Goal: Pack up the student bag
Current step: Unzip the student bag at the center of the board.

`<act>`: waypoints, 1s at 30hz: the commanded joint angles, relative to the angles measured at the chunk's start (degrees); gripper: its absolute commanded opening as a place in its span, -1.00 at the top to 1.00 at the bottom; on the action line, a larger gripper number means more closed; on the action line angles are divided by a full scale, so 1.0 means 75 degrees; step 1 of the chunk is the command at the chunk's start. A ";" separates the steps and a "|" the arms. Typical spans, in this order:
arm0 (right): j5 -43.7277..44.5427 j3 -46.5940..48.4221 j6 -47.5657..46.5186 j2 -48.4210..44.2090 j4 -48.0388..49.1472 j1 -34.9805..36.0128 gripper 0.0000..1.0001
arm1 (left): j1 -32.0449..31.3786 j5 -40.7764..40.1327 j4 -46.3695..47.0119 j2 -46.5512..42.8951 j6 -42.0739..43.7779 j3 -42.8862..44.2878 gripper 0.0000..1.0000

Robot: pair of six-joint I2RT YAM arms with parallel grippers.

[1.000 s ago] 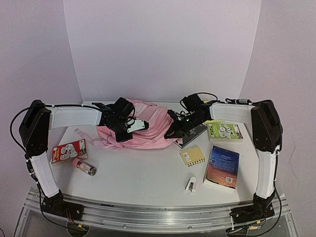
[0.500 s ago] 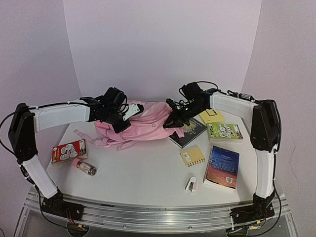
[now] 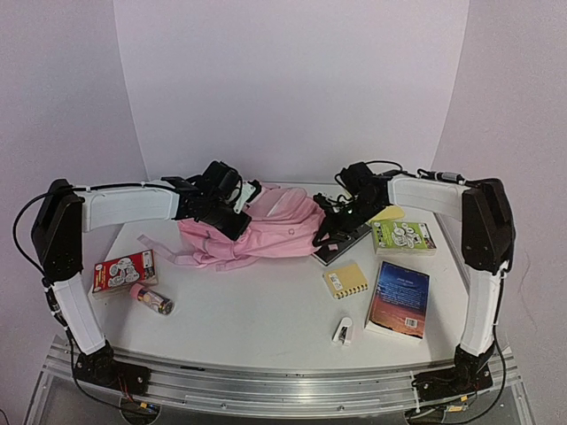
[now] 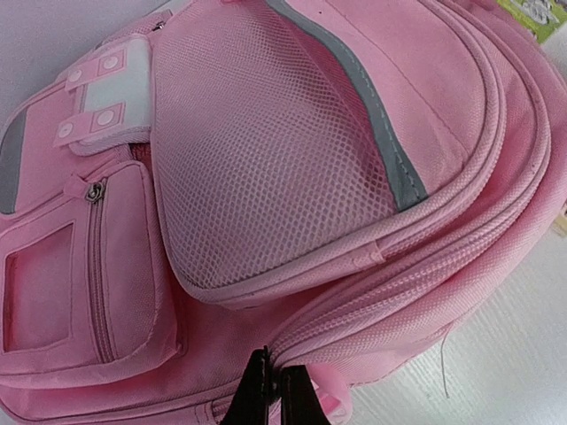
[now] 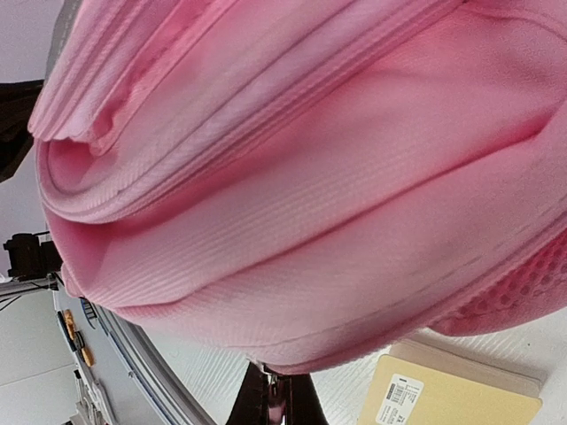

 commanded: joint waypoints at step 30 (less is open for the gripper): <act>0.3991 -0.1722 -0.0989 -0.0092 0.4833 0.3160 1.00 | -0.0247 0.2199 0.0778 -0.0303 -0.3905 0.0937 1.00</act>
